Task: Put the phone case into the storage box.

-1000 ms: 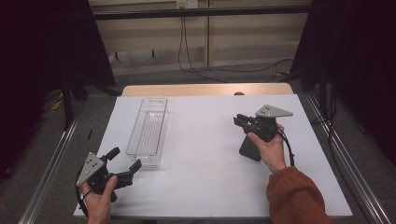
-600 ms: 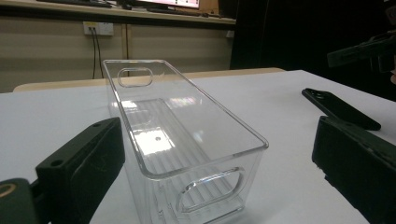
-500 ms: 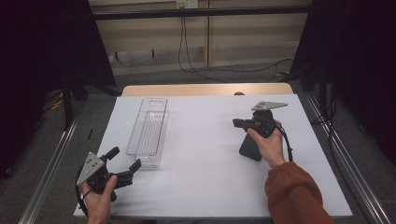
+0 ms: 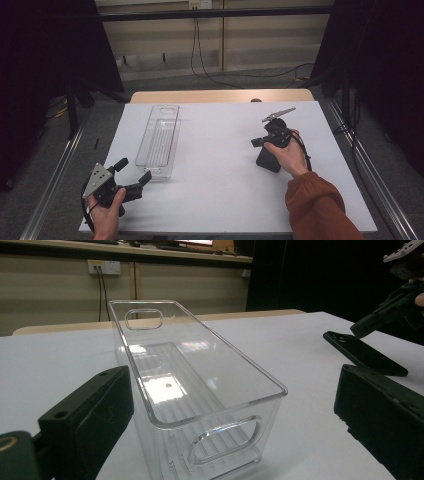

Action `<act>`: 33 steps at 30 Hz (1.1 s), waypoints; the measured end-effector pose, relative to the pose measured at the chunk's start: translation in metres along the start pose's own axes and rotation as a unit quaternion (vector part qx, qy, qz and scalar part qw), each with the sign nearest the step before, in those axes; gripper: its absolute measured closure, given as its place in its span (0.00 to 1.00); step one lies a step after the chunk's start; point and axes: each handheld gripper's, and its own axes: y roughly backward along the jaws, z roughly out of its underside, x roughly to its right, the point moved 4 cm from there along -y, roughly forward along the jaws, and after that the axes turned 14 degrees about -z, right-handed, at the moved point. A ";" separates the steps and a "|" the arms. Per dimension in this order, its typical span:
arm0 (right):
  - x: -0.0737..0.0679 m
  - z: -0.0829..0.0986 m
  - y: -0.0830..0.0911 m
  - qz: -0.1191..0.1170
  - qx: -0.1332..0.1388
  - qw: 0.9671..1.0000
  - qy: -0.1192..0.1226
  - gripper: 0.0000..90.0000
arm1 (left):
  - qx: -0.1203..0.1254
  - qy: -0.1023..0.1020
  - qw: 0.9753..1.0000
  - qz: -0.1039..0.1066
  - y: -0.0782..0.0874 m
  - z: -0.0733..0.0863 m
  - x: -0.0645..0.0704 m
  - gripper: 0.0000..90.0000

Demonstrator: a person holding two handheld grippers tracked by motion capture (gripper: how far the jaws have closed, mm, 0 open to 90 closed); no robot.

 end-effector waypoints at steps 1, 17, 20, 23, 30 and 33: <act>0.001 0.001 -0.001 -0.003 -0.008 1.000 -0.004 1.00 | 0.000 0.000 1.000 0.000 0.000 0.000 0.000 0.03; 0.009 0.016 -0.024 -0.008 -0.088 0.996 -0.033 1.00 | 0.000 -0.002 1.000 0.000 0.000 0.000 0.000 0.03; 0.010 0.019 -0.026 -0.006 -0.095 0.995 -0.037 1.00 | -0.001 -0.004 1.000 0.001 0.000 0.000 0.000 0.03; 0.012 0.021 -0.028 -0.003 -0.100 0.994 -0.041 1.00 | -0.001 -0.006 1.000 0.003 0.000 0.000 0.000 0.03; 0.011 0.024 -0.031 -0.006 -0.101 0.994 -0.041 1.00 | 0.000 -0.005 1.000 0.001 0.000 0.000 0.000 0.03; 0.012 0.026 -0.029 -0.012 -0.097 0.994 -0.047 1.00 | -0.001 -0.005 1.000 0.001 0.000 0.000 -0.001 0.03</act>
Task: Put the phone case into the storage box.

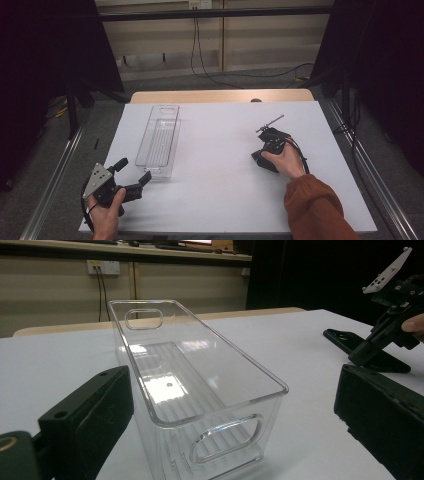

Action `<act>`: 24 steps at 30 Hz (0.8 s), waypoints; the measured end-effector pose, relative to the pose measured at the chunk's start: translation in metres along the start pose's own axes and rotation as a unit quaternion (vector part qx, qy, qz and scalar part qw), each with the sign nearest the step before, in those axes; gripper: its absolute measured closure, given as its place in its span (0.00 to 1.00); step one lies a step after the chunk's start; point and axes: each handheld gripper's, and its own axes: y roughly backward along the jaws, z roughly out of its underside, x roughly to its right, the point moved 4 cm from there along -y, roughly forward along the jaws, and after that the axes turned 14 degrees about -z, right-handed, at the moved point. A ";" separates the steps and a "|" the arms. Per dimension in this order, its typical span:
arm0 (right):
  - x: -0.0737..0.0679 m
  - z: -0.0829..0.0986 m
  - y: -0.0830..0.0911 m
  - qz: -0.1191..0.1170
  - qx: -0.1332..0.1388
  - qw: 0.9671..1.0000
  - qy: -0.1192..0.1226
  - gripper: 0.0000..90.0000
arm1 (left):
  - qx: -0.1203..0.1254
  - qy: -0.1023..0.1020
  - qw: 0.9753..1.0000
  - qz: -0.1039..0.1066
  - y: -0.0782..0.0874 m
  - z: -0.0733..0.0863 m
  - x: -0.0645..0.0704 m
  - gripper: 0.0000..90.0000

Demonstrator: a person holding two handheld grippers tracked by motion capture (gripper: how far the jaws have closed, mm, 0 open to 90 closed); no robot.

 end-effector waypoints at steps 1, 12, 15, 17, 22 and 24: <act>0.000 0.000 0.000 0.000 0.000 1.000 0.000 1.00 | 0.000 0.000 1.000 0.000 0.000 0.000 0.000 0.03; -0.001 0.016 0.008 -0.003 0.010 1.000 -0.002 1.00 | 0.000 0.000 1.000 0.000 0.000 0.000 0.000 0.03; -0.001 0.019 0.010 -0.002 0.009 1.000 -0.001 1.00 | 0.000 -0.001 1.000 0.000 0.000 0.000 0.000 0.03; -0.002 0.025 0.013 0.003 0.011 1.000 -0.005 1.00 | 0.001 -0.001 1.000 0.000 0.000 0.000 0.000 0.03; -0.004 0.035 0.019 0.013 0.010 1.000 0.001 1.00 | 0.000 -0.003 1.000 0.001 0.000 0.000 0.000 0.03; -0.005 0.039 0.021 0.014 0.012 1.000 0.001 1.00 | 0.000 -0.002 1.000 0.000 -0.001 0.000 0.000 0.03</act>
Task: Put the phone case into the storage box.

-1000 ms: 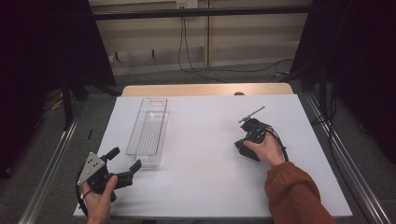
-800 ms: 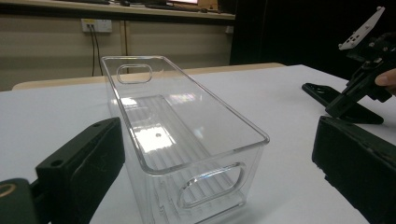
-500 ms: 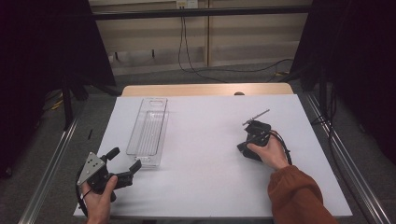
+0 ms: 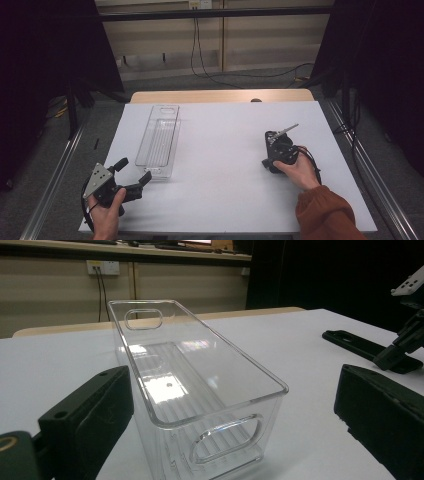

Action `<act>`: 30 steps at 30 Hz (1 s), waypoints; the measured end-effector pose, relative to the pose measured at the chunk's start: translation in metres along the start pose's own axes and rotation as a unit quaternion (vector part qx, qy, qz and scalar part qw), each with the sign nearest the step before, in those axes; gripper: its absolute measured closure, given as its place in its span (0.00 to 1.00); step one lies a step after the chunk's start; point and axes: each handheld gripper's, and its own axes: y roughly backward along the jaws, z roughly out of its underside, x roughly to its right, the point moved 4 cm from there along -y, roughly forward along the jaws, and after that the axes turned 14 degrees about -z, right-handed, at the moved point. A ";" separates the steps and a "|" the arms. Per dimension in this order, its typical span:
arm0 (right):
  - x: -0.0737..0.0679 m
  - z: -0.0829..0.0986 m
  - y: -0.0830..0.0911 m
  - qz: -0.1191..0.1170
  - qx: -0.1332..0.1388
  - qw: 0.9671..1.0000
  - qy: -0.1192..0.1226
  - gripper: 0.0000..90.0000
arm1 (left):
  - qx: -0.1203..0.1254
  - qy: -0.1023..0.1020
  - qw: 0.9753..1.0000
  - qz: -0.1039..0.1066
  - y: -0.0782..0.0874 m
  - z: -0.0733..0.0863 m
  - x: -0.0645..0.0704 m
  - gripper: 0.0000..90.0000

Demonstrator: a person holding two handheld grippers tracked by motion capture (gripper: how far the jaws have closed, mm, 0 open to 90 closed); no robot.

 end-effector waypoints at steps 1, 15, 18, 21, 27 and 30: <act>0.000 0.000 0.000 0.000 0.000 1.000 0.000 1.00 | -0.001 0.002 1.000 0.000 0.000 0.000 0.000 0.03; 0.002 0.016 0.009 0.002 0.023 1.000 -0.006 1.00 | 0.000 0.001 1.000 0.000 0.000 0.000 0.000 0.03; 0.002 0.019 0.011 0.006 0.026 1.000 -0.006 1.00 | 0.001 0.002 1.000 -0.001 0.001 0.000 0.000 0.03; 0.003 0.021 0.013 0.012 0.030 0.999 -0.006 1.00 | 0.001 0.001 1.000 0.000 0.001 0.000 0.000 0.03; 0.003 0.029 0.018 0.026 0.033 0.999 -0.007 1.00 | -0.001 0.001 1.000 0.000 0.001 0.000 -0.001 0.03; 0.005 0.035 0.022 0.032 0.042 0.999 -0.006 1.00 | 0.000 -0.002 1.000 0.000 0.001 0.000 0.001 0.03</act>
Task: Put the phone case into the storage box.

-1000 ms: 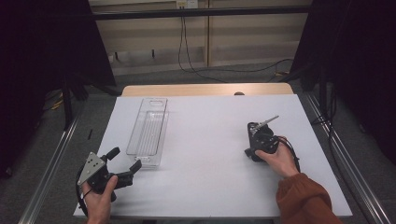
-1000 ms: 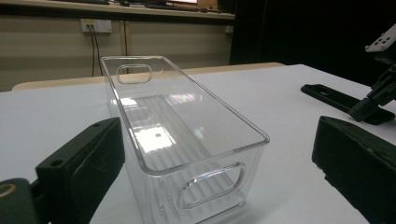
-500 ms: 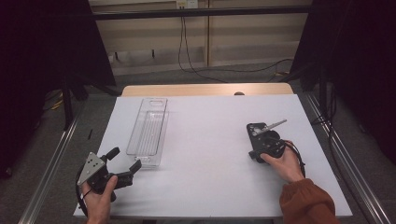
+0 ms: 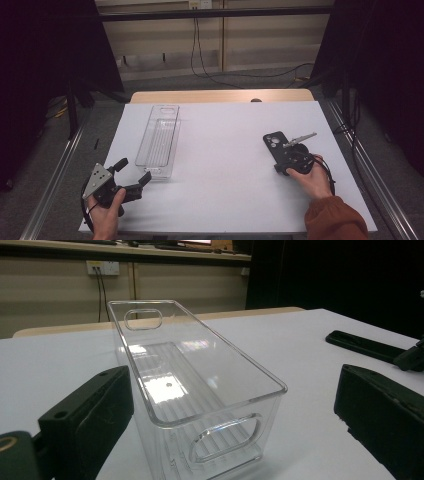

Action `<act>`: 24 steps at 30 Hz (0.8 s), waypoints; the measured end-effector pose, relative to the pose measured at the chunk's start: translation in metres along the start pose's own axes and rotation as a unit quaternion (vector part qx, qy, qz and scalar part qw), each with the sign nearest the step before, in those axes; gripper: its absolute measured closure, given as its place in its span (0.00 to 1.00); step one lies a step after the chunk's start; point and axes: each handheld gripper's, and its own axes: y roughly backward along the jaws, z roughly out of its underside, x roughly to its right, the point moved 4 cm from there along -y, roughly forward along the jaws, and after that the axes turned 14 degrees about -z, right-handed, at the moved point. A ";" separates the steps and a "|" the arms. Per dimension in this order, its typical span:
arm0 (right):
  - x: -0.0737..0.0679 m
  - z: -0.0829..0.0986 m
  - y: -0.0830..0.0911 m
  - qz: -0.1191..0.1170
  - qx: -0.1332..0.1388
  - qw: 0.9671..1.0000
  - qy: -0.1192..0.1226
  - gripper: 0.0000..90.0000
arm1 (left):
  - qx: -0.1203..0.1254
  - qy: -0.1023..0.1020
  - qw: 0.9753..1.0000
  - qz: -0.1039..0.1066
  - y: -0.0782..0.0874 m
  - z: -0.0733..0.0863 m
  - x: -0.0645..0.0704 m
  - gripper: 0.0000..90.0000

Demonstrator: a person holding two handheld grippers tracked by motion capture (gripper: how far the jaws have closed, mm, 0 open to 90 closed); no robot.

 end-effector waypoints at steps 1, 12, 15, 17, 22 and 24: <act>0.000 0.001 0.001 -0.001 0.002 1.000 -0.005 1.00 | 0.000 0.000 1.000 0.000 0.000 0.000 0.000 0.03; 0.005 0.006 0.007 0.002 0.012 1.000 -0.009 1.00 | -0.001 0.000 1.000 0.001 0.000 0.000 0.000 0.03; 0.005 0.007 0.007 0.005 0.009 1.000 -0.010 1.00 | 0.001 0.003 1.000 0.004 0.001 0.000 0.002 0.03; 0.006 0.007 0.007 0.003 0.012 1.000 -0.007 1.00 | 0.002 0.002 1.000 0.005 0.000 0.000 0.002 0.03; 0.008 0.008 0.010 0.009 0.009 1.000 0.003 1.00 | -0.003 0.001 1.000 0.002 0.000 0.001 0.001 0.03; 0.011 0.010 0.012 0.012 0.013 1.000 0.010 1.00 | -0.002 0.001 1.000 0.002 0.000 0.000 0.001 0.03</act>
